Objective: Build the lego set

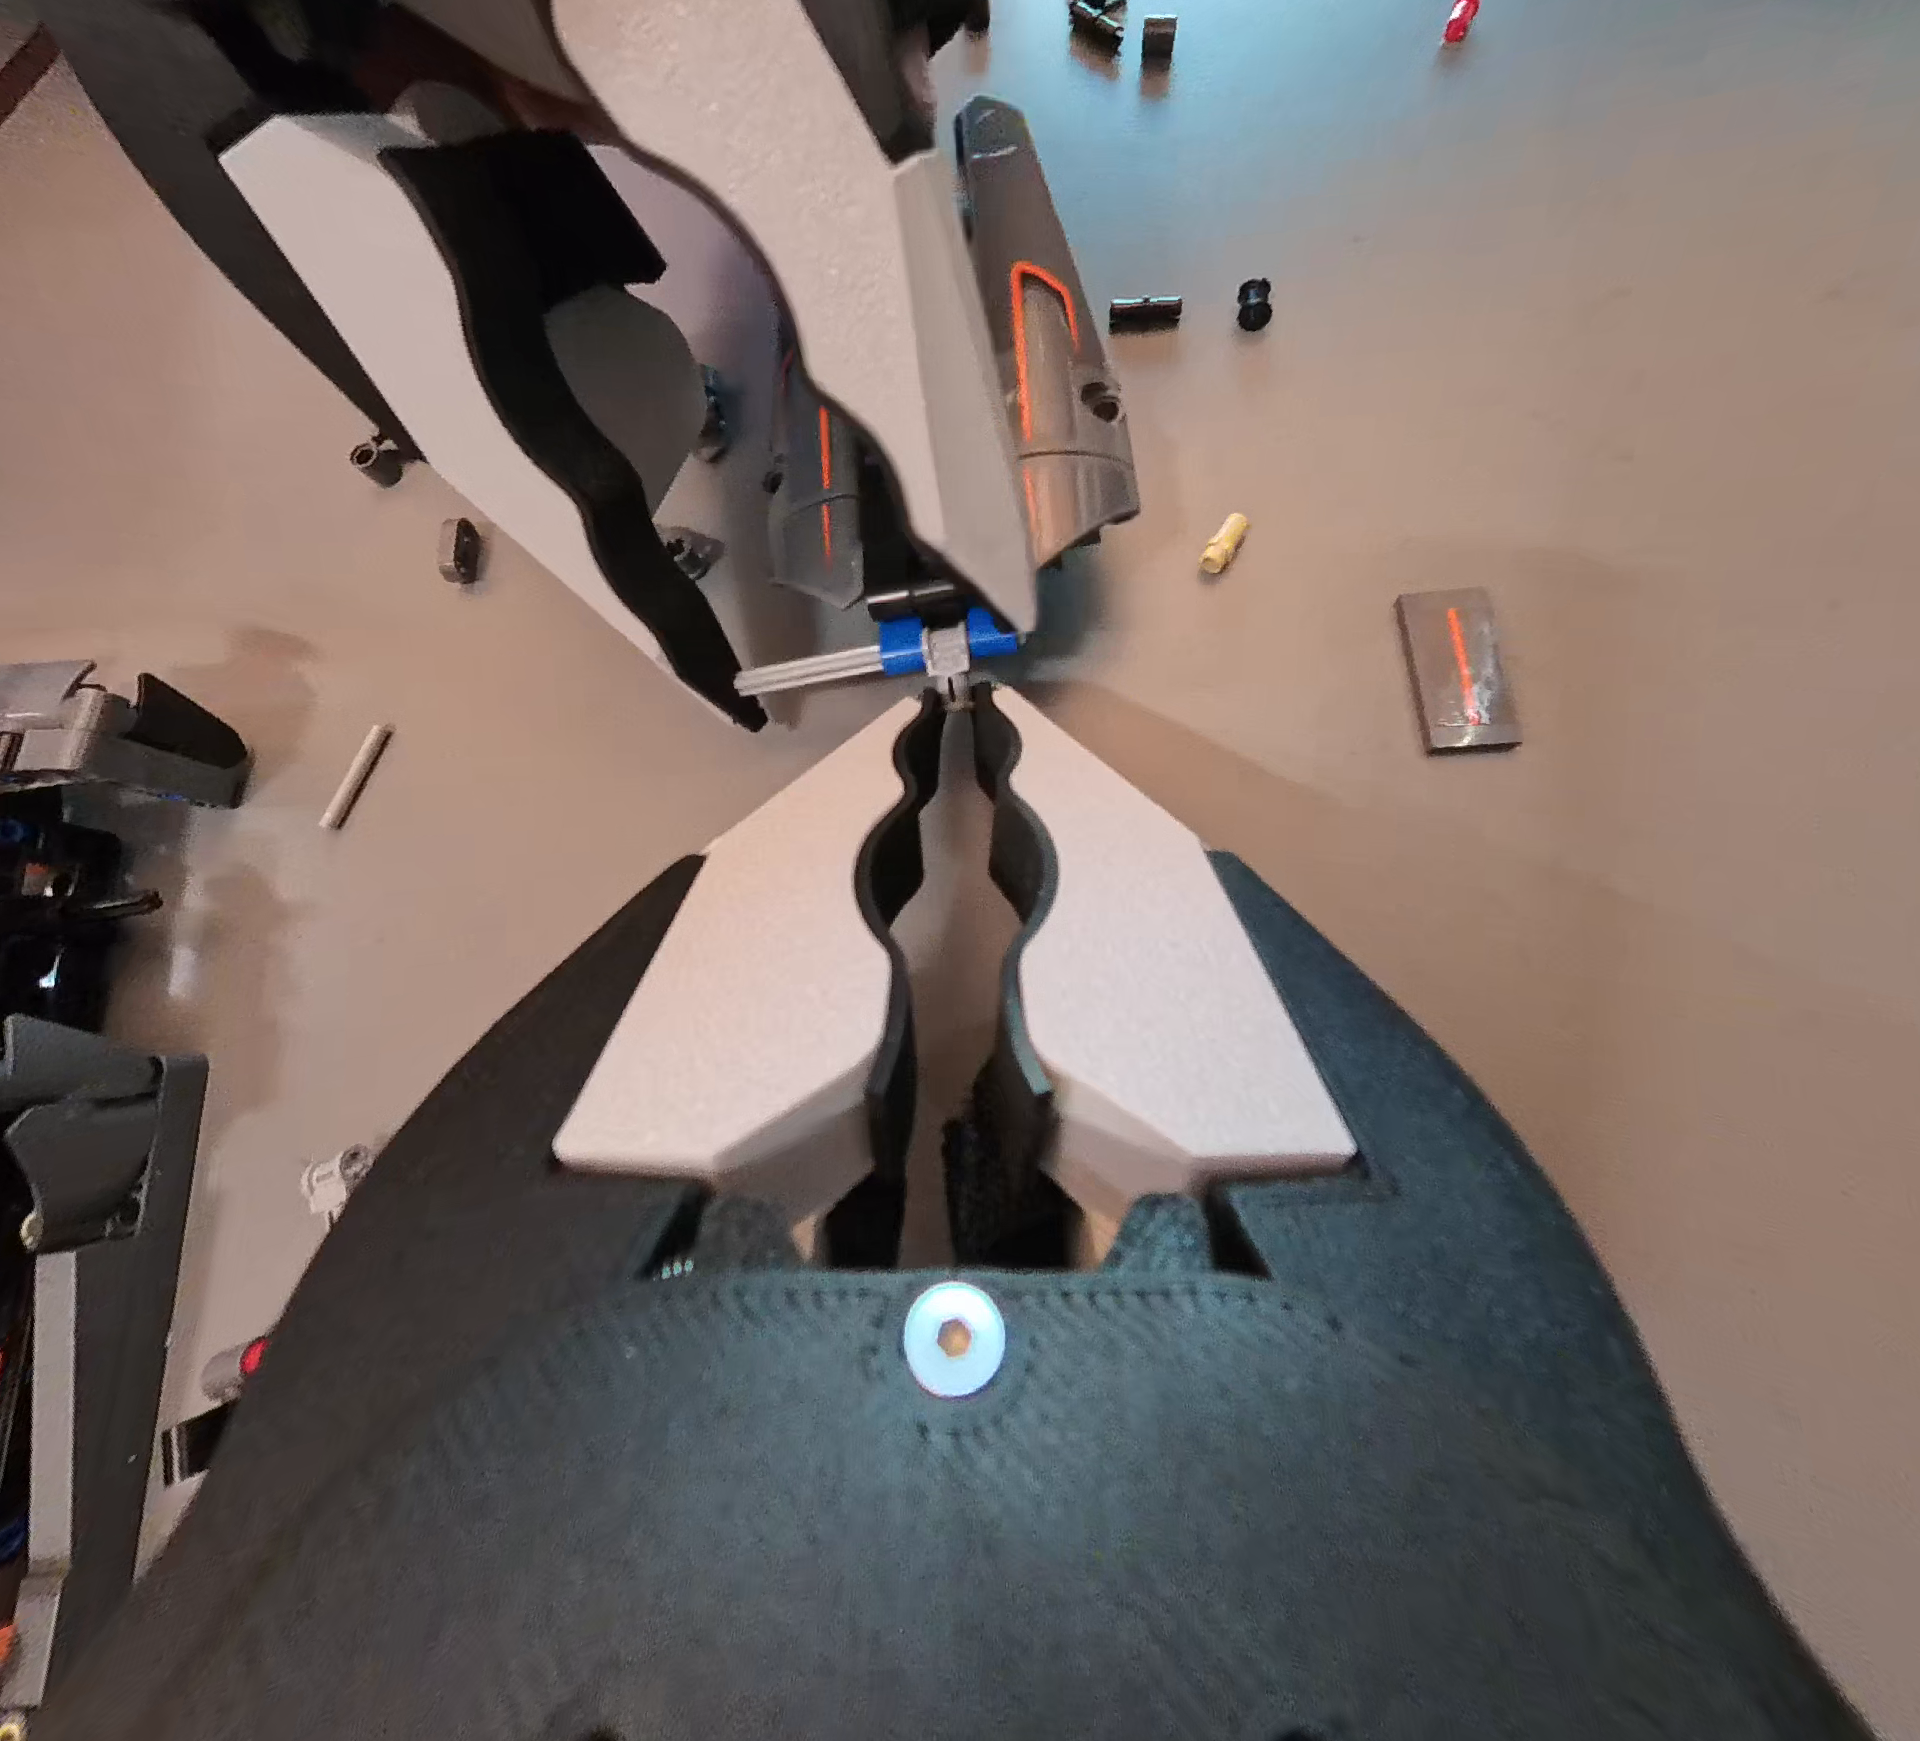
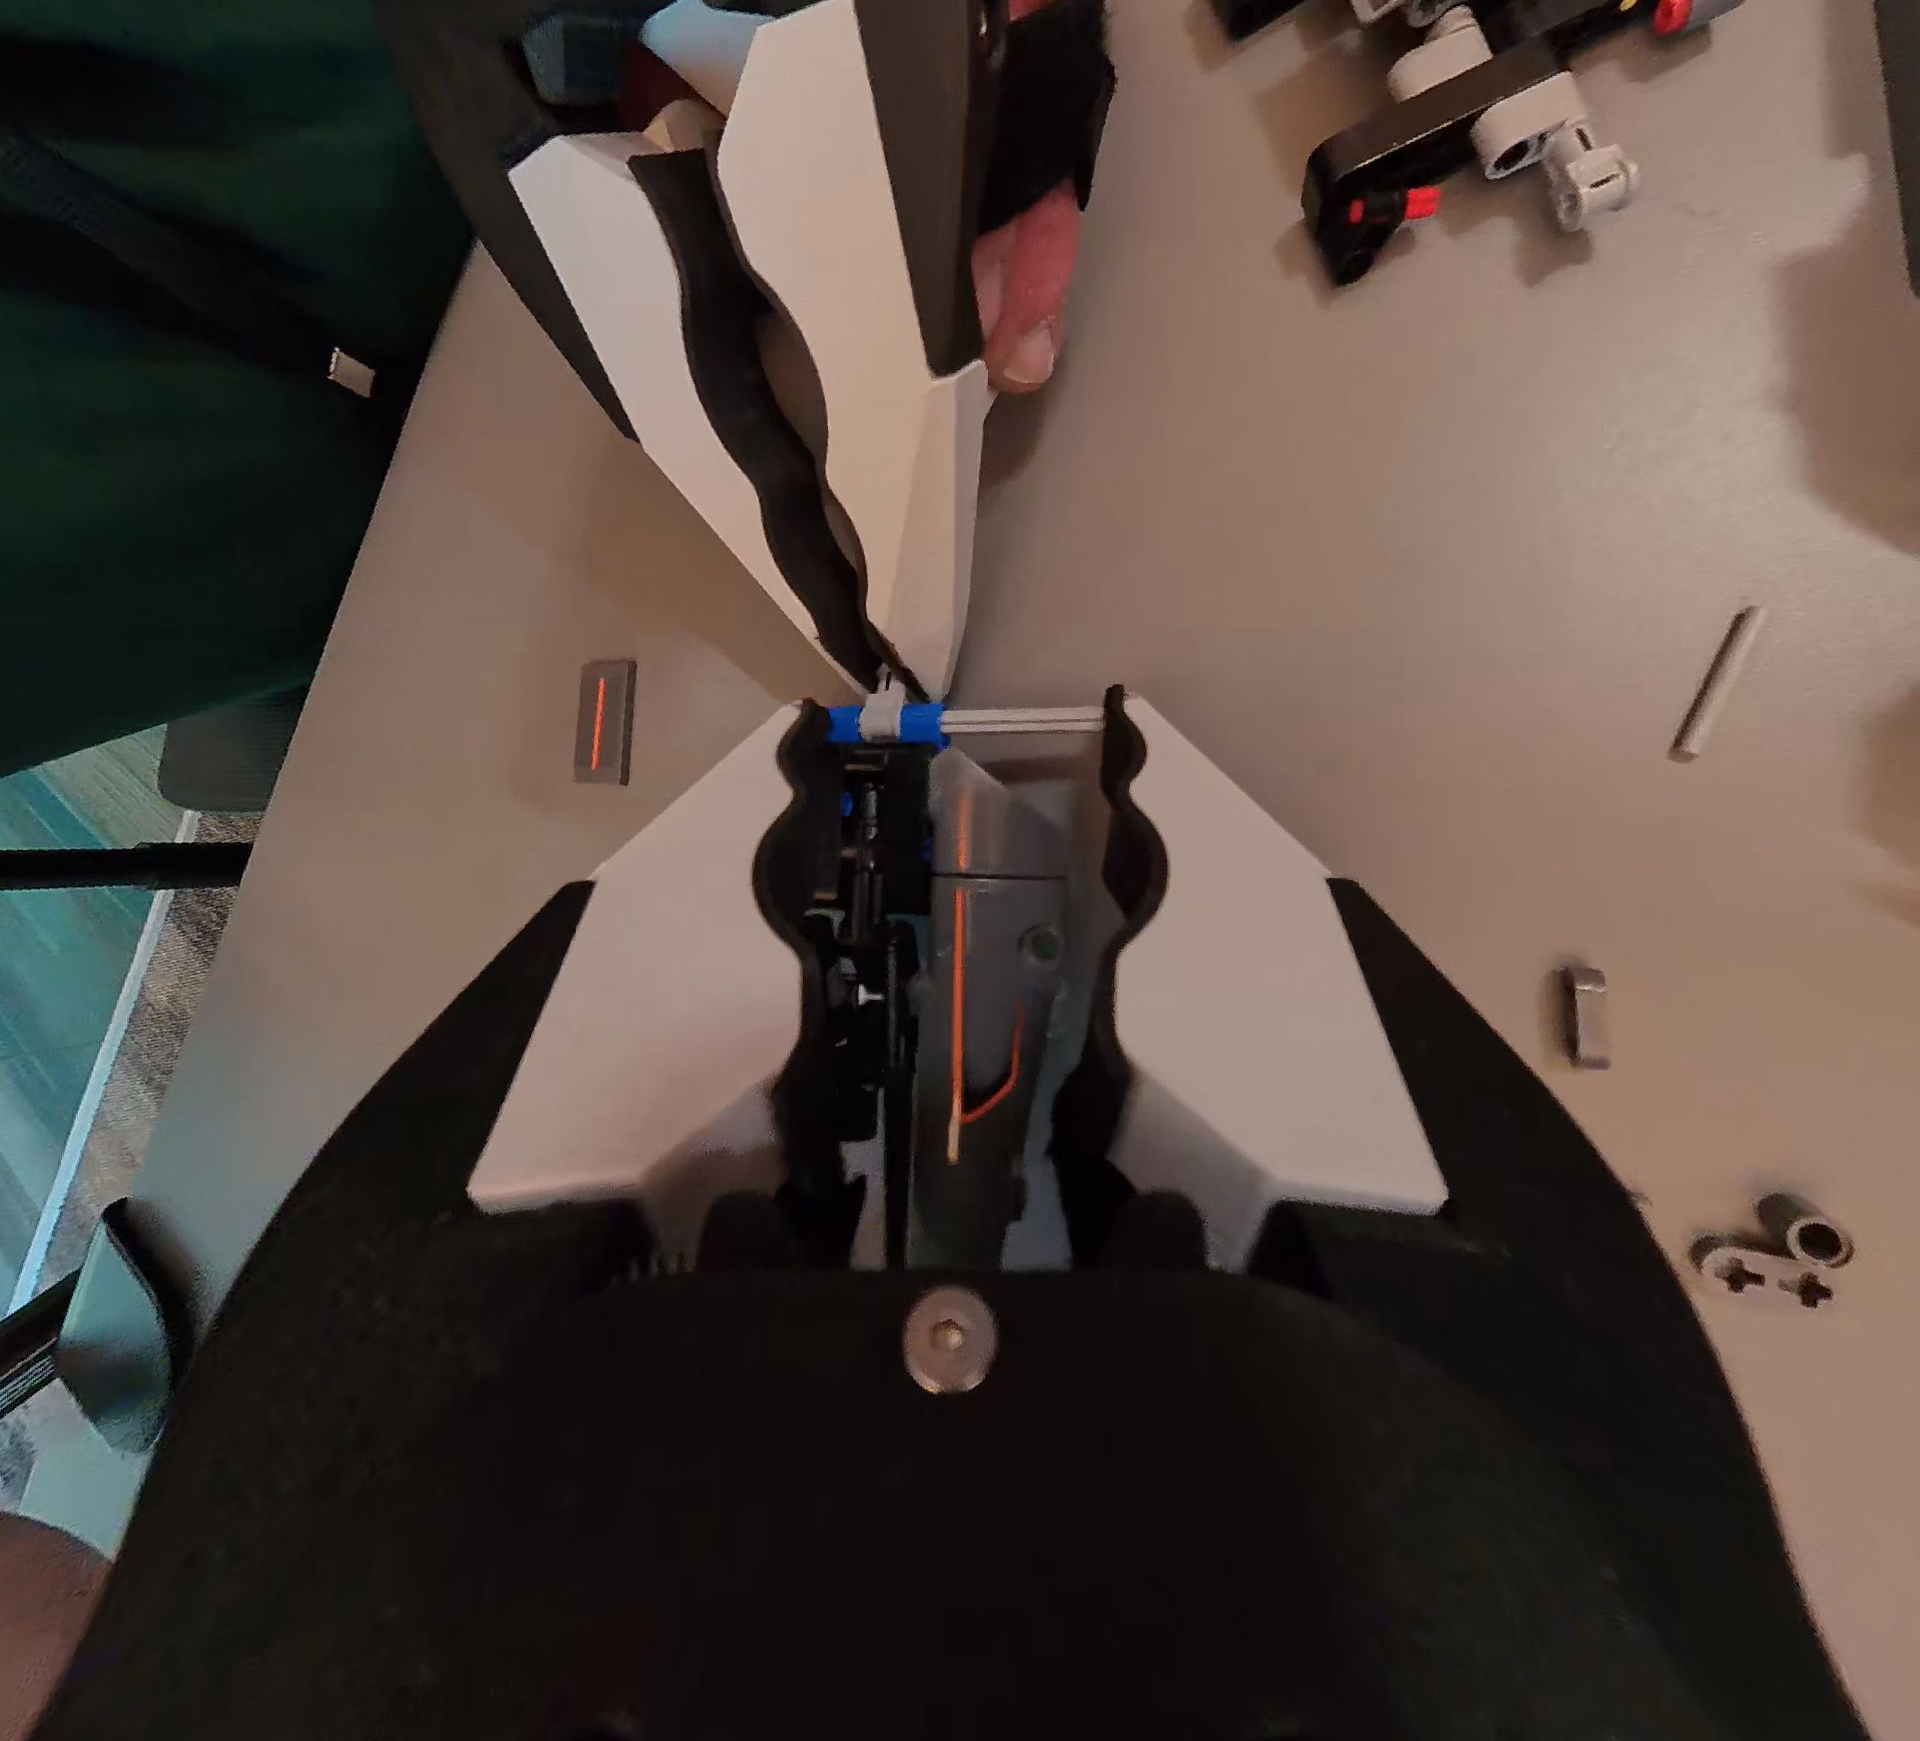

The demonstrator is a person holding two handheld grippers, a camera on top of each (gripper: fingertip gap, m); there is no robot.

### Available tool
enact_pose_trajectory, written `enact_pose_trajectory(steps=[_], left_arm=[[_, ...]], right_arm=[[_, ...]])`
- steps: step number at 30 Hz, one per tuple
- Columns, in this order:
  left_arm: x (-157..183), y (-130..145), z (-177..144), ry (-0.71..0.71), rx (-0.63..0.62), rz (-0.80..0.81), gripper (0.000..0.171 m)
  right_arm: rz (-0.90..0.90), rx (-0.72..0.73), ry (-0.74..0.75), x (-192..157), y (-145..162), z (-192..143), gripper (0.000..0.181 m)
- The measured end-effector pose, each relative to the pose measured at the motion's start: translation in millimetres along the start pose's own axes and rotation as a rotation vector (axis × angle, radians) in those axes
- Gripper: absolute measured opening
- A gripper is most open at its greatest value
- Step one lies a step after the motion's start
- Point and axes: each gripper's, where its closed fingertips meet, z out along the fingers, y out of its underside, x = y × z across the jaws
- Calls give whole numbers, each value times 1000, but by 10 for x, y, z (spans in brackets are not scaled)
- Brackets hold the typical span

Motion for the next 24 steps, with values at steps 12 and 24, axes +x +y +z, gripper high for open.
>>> enact_pose_trajectory(steps=[12,24], left_arm=[[5,-2,12,-8,-4,11,4],[-3,-19,8,-9,7,3,4]], right_arm=[[-11,-3,24,20,15,4,49],[-14,-14,22,9,30,17,54]])
